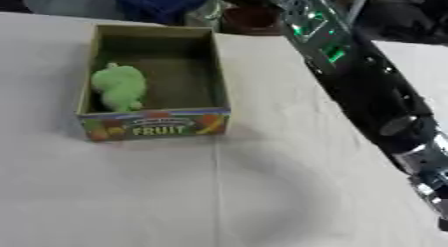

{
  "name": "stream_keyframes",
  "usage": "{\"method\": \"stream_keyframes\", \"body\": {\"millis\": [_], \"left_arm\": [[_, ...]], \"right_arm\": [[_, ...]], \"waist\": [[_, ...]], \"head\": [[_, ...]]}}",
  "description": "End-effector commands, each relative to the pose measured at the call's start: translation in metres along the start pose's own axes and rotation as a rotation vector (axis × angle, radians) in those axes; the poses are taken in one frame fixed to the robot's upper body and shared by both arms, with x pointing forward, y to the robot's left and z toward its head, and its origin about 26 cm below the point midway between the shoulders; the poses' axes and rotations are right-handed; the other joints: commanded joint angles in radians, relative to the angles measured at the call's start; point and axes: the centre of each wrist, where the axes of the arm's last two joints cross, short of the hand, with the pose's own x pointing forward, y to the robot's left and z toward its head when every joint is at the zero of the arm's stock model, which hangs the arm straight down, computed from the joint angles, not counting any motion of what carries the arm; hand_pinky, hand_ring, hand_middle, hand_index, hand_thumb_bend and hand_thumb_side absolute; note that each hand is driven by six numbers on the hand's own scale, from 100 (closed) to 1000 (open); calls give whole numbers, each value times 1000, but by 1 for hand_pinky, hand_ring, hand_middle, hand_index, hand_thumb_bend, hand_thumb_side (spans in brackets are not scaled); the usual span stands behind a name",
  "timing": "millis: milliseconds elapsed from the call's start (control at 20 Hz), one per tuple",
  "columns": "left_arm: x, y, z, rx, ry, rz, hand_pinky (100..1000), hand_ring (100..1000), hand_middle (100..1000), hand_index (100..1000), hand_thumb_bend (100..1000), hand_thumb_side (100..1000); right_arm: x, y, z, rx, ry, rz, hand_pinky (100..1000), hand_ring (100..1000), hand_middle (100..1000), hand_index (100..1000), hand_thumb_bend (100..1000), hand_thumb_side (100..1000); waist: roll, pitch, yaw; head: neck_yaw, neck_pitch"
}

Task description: Pick up objects on the table and place them in the box.

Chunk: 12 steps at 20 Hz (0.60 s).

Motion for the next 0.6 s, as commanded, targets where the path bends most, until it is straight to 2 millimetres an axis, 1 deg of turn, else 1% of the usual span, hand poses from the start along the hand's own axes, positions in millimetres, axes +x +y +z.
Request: {"method": "stream_keyframes", "body": {"millis": [50,150,250,300,500,600], "left_arm": [[8,5,-5,-5,-27,-30,446,416,460,577,100,746],[8,6,-4,0,-25,-31,446,416,460,578,100,746],[8,6,-3,2,-22,-32,446,416,460,578,100,743],[8,6,-3,3,-21,-33,446,416,460,578,100,737],[8,8,-2,10,-20,-39,446,416,460,578,100,743],[8,8,-2,16,-20,-41,446,416,460,578,100,743]], "right_arm": [[35,-32,29,-138,-111,-79,874,860,707,941,100,1000],[38,-35,42,-206,-154,-184,872,848,710,938,100,1000],[30,-34,50,-252,-208,-293,881,845,711,919,100,1000],[24,-33,55,-266,-227,-334,874,827,686,865,100,1000],[-2,-26,76,-317,-270,-444,851,812,679,865,100,1000],[-15,-19,87,-336,-304,-516,860,821,708,884,100,1000]], "waist": [[15,-24,-9],[22,-29,-20],[27,-32,-30],[28,-33,-35],[34,-33,-52],[40,-33,-61]], "head": [[17,0],[22,-1],[28,-1],[33,-1],[64,6],[88,9]]}}
